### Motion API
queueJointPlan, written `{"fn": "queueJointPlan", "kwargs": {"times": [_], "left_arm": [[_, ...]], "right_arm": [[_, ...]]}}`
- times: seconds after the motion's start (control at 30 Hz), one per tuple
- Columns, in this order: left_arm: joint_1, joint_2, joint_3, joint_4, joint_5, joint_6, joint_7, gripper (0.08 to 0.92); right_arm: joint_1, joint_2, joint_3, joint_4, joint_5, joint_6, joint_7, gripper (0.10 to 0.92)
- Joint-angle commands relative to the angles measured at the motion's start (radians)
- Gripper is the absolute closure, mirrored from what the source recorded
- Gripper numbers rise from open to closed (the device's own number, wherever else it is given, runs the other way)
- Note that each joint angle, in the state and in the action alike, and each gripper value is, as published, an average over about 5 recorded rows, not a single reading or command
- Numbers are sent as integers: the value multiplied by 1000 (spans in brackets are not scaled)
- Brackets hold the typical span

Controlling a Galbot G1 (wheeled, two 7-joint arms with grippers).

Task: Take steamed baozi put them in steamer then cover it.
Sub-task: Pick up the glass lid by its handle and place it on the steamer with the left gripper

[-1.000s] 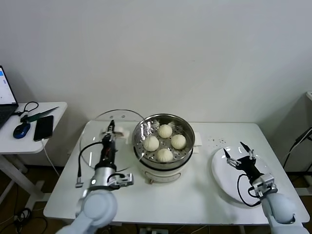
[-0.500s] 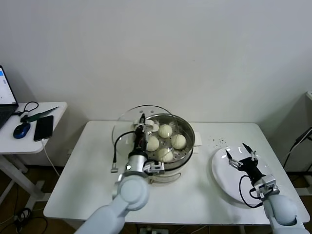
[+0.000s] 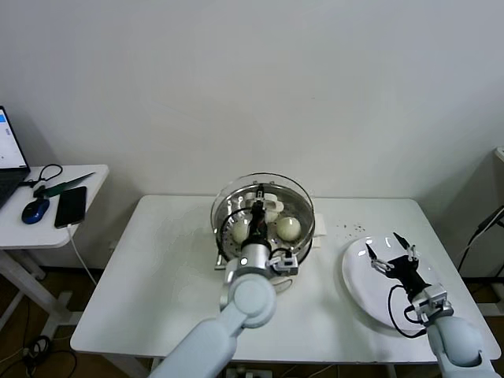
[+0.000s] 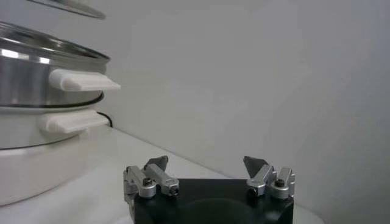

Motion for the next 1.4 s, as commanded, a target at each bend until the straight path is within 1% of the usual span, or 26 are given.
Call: {"fn": "queueJointPlan", "kwargs": {"times": [0.03, 0.33, 0.77, 1.4], "left_arm": [[-25, -69, 12, 97, 57, 49, 58, 850], [-26, -66, -15, 121, 57, 49, 72, 850], [-31, -60, -9, 125, 40, 49, 77, 850], [-46, -49, 12, 131, -12, 49, 51, 850]], "right_arm": [[2, -5, 0, 1, 1, -2, -1, 203], [8, -6, -8, -5, 0, -2, -2, 203], [14, -8, -15, -10, -5, -2, -2, 203], [20, -6, -20, -12, -9, 0, -3, 203]]}}
